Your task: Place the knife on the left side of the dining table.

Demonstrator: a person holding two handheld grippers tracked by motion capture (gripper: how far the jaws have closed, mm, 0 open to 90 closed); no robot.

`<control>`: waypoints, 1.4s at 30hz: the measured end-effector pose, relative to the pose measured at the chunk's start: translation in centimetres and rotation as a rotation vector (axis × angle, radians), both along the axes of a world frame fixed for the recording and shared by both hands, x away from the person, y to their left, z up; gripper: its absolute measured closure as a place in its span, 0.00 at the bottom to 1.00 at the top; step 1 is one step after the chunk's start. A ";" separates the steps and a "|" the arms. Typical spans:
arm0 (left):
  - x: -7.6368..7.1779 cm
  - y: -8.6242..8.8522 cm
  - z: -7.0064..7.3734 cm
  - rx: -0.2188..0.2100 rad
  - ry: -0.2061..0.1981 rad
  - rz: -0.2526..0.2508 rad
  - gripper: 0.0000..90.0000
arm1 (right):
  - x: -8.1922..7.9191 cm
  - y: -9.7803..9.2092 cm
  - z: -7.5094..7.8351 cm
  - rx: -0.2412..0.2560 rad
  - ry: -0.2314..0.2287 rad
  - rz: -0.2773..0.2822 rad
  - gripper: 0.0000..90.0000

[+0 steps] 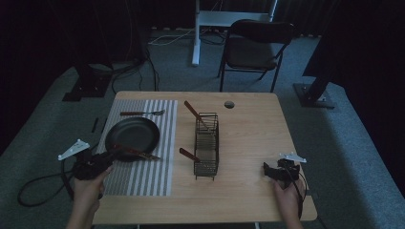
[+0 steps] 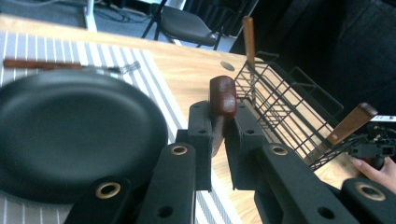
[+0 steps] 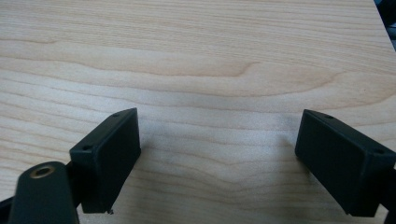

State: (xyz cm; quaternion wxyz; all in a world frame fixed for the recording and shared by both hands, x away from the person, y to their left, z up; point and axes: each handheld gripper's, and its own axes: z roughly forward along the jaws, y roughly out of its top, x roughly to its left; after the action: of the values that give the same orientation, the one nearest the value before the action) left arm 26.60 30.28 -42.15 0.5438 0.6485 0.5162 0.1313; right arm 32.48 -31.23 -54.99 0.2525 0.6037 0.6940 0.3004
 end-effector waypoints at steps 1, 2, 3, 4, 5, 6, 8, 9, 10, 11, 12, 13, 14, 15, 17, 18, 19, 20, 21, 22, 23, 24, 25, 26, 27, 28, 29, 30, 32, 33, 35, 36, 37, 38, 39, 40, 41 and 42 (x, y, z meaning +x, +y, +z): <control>-0.2 0.1 -0.5 -0.007 0.010 0.002 0.91 | 0.0 0.0 0.0 0.000 0.000 0.000 0.15; -0.3 0.1 -0.7 -0.015 0.015 0.005 0.91 | 0.0 0.0 0.0 0.000 0.000 0.000 0.15; -0.6 0.2 -1.3 -0.020 0.020 0.007 0.91 | 0.0 0.0 0.0 0.000 0.000 0.000 0.15; -0.7 0.2 -1.5 -0.025 0.025 0.007 0.91 | 0.0 0.0 0.0 0.000 -0.001 0.000 0.15; -0.8 0.3 -1.7 -0.036 0.026 0.008 0.91 | 0.0 0.0 0.0 -0.001 0.000 0.001 0.15; -0.9 0.4 -2.0 -0.043 0.031 0.003 0.91 | 0.0 0.0 0.0 0.000 0.000 0.000 0.15; -1.1 0.6 -2.3 -0.066 0.035 0.006 0.91 | 0.0 0.0 0.0 0.000 0.000 0.000 0.15; -1.2 0.6 -2.4 -0.077 0.040 0.001 0.91 | 0.0 0.0 0.0 0.000 0.000 0.000 0.15; -1.3 0.6 -2.5 -0.081 0.040 0.005 0.91 | 0.0 0.0 0.0 0.000 0.000 0.000 0.15; -1.4 0.7 -2.6 -0.083 0.043 0.003 0.91 | 0.0 0.0 0.0 0.000 0.000 0.000 0.15; -1.4 0.6 -2.8 -0.089 0.046 0.007 0.91 | 0.0 0.0 0.0 0.000 0.000 0.000 0.15; -1.5 0.7 -2.9 -0.096 0.049 0.010 0.91 | 0.0 0.0 0.0 0.000 0.000 0.000 0.15; -1.5 0.7 -3.2 -0.101 0.058 0.005 0.91 | 0.0 0.0 0.0 0.000 0.000 0.000 0.15; -1.5 0.7 -3.3 -0.096 0.061 0.010 0.91 | 0.0 0.0 0.0 0.000 0.000 0.000 0.15; -1.5 0.6 -3.8 -0.095 0.073 0.020 0.91 | 0.0 0.0 0.0 0.000 0.000 0.000 0.15; -1.5 0.8 -3.9 -0.106 0.077 0.028 0.91 | 0.0 0.0 0.0 0.000 0.000 0.000 0.15; -1.6 0.9 -4.0 -0.113 0.081 0.030 0.91 | 0.0 0.0 0.0 0.000 0.000 0.000 0.15; -1.6 1.0 -4.2 -0.122 0.084 0.037 0.91 | 0.0 0.0 0.0 0.000 0.000 0.000 0.15; -1.7 1.0 -4.3 -0.125 0.083 0.035 0.91 | 0.0 0.0 0.0 0.000 0.000 0.000 0.15; -1.7 1.1 -4.3 -0.127 0.082 0.033 0.91 | 0.0 0.0 0.0 0.000 0.000 0.000 0.15; -1.8 1.2 -4.5 -0.136 0.086 0.040 0.91 | 0.0 0.0 0.0 0.000 0.000 0.000 0.15; -1.8 1.3 -4.6 -0.140 0.086 0.042 0.91 | 0.0 0.0 0.0 0.000 0.000 0.000 0.15; -1.8 1.4 -4.6 -0.136 0.086 0.037 0.91 | 0.0 0.0 0.0 0.000 0.000 0.000 0.15; -1.8 1.5 -4.7 -0.135 0.090 0.046 0.91 | 0.0 0.0 0.0 0.000 0.000 0.000 0.15; -1.8 1.5 -4.7 -0.132 0.093 0.052 0.90 | 0.0 0.0 0.0 0.000 0.000 0.000 0.15; -1.8 1.6 -4.8 -0.125 0.092 0.059 0.89 | 0.0 0.0 0.0 0.000 0.000 0.000 0.15; -1.8 1.6 -4.8 -0.125 0.092 0.059 0.88 | 0.0 0.0 0.0 0.000 0.000 0.000 0.15; -1.9 1.8 -5.0 -0.127 0.099 0.076 0.88 | 0.0 0.0 0.0 0.000 0.000 0.000 0.15; -1.8 2.2 -5.6 -0.129 0.108 0.105 0.85 | 0.0 0.0 0.0 0.000 0.000 0.000 0.15; -1.8 2.4 -5.8 -0.131 0.112 0.105 0.85 | 0.0 0.0 0.0 0.000 0.000 0.000 0.15; -1.8 2.5 -6.0 -0.132 0.115 0.109 0.84 | 0.0 0.0 0.0 0.000 0.000 0.000 0.15; -1.8 2.5 -6.0 -0.132 0.115 0.109 0.84 | 0.0 0.0 0.0 0.000 0.000 0.000 0.15; -1.8 2.9 -6.5 -0.137 0.124 0.117 0.84 | 0.0 0.0 0.0 0.000 0.000 0.000 0.15; -1.8 3.0 -6.7 -0.143 0.128 0.121 0.83 | 0.0 0.0 0.0 0.000 0.000 0.000 0.15; -1.9 3.2 -7.0 -0.150 0.130 0.131 0.82 | 0.0 0.0 0.0 0.000 0.000 0.000 0.15; -1.8 3.4 -7.2 -0.154 0.133 0.136 0.81 | 0.0 0.0 0.0 0.000 0.000 0.000 0.15; -1.8 3.6 -7.5 -0.165 0.142 0.135 0.81 | 0.0 0.0 0.0 0.000 0.000 0.000 0.15; -1.8 3.8 -7.9 -0.179 0.150 0.143 0.81 | 0.0 0.0 0.0 0.000 0.000 0.000 0.15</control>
State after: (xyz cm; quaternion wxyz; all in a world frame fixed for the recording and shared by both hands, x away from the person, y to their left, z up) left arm 24.83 34.07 -50.01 0.5486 0.5670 0.6099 0.0741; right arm 32.48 -31.23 -54.99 0.2525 0.6036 0.6940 0.3005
